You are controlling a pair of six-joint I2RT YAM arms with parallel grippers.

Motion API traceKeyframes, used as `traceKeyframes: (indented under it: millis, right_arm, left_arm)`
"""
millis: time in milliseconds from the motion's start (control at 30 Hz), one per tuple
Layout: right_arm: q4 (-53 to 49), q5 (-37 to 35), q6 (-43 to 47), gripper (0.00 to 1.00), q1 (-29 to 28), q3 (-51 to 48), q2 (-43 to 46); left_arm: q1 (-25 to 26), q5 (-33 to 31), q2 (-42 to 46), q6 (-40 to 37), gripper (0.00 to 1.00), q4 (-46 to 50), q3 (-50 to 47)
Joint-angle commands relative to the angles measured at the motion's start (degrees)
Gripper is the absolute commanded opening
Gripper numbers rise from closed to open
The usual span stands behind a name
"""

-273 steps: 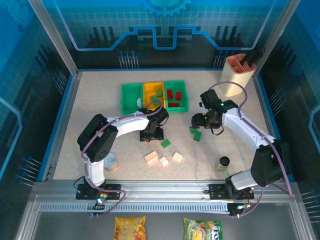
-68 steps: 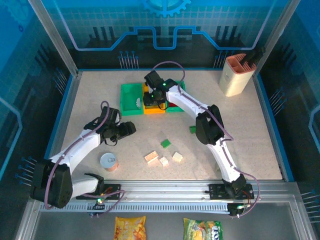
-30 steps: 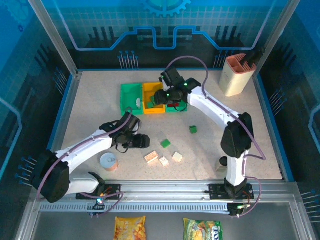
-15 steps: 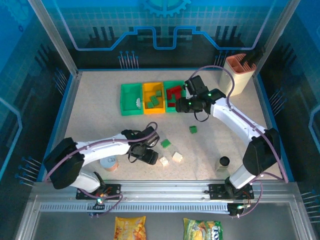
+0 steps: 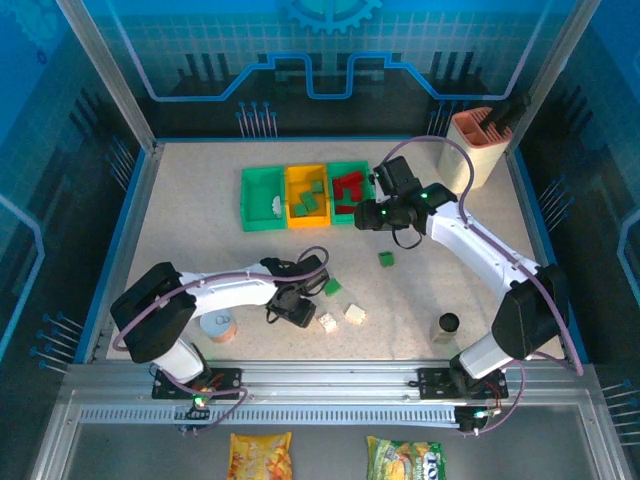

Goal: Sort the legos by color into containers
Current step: Pick up the lego from the middle-left of the table.

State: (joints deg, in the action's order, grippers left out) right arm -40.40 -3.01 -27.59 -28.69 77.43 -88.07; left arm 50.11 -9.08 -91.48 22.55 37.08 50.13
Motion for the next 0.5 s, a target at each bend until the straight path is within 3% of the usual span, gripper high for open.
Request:
traceKeyframes:
  millis: [0,467]
  right_arm:
    - [-0.1,-1.0,-0.4,0.5,0.7,-0.3,1.8]
    - [-0.7,-1.0,-0.5,0.5,0.7,-0.6,2.6]
  left_arm:
    - [-0.7,-1.1,-1.0,1.6,0.56,0.1,1.5]
    - [-3.5,0.2,2.2,3.1,0.36,-0.5,0.4]
